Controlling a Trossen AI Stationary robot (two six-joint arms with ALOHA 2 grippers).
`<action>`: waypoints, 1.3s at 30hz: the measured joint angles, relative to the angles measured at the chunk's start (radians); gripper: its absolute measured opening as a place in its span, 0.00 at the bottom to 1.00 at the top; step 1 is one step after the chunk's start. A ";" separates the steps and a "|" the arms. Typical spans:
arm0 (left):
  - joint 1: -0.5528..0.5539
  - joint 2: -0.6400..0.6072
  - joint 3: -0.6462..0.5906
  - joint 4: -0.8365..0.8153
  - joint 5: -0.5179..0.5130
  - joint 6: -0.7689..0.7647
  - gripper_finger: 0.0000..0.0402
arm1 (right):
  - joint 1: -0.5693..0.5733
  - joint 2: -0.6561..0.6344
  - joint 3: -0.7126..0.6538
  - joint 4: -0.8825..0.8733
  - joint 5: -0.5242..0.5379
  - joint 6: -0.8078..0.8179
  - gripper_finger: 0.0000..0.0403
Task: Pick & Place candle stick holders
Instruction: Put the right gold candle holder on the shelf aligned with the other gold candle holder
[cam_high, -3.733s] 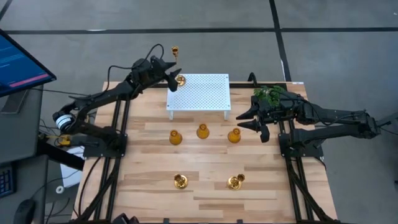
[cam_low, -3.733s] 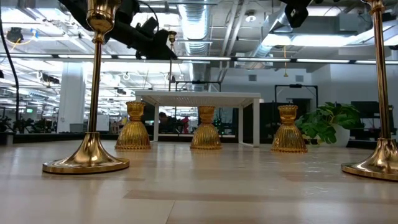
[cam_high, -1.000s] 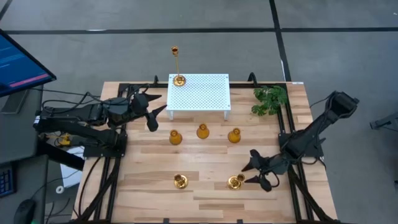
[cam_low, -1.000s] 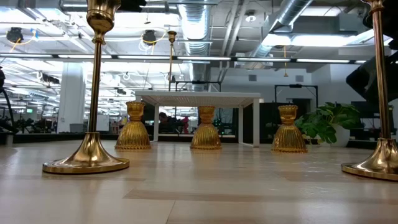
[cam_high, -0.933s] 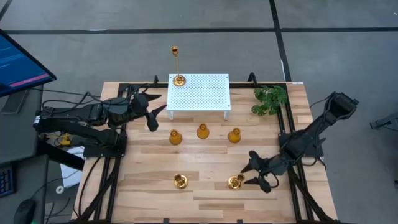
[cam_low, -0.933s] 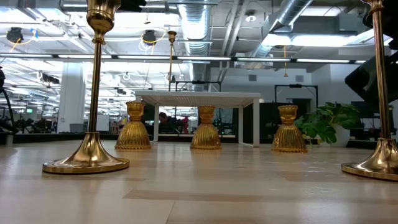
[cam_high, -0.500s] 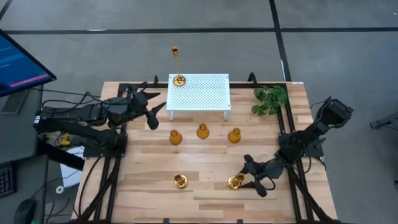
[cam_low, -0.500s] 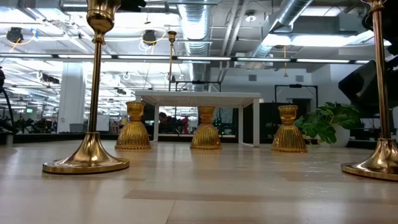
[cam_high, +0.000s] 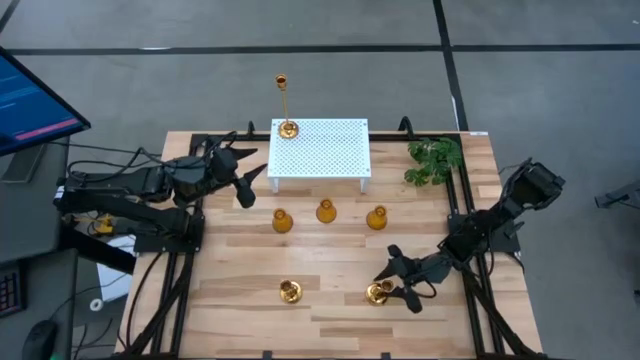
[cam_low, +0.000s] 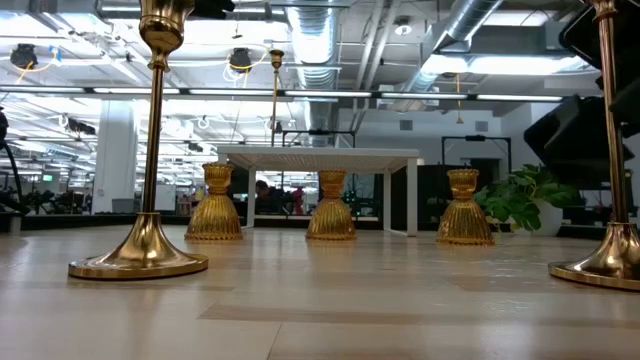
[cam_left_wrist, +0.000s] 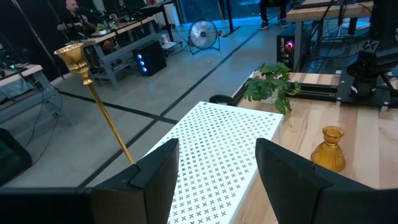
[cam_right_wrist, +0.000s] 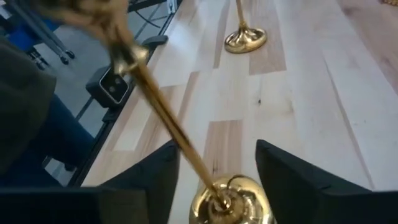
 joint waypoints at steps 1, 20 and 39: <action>0.000 0.000 0.000 0.000 0.000 0.000 0.53 | 0.005 0.000 0.000 0.000 0.000 0.000 0.46; 0.000 0.000 0.000 0.008 -0.022 0.027 0.53 | -0.012 0.000 0.000 0.045 -0.003 -0.062 0.22; 0.000 0.000 0.000 0.019 -0.022 0.027 0.53 | -0.101 -0.081 0.016 0.048 -0.045 -0.081 0.03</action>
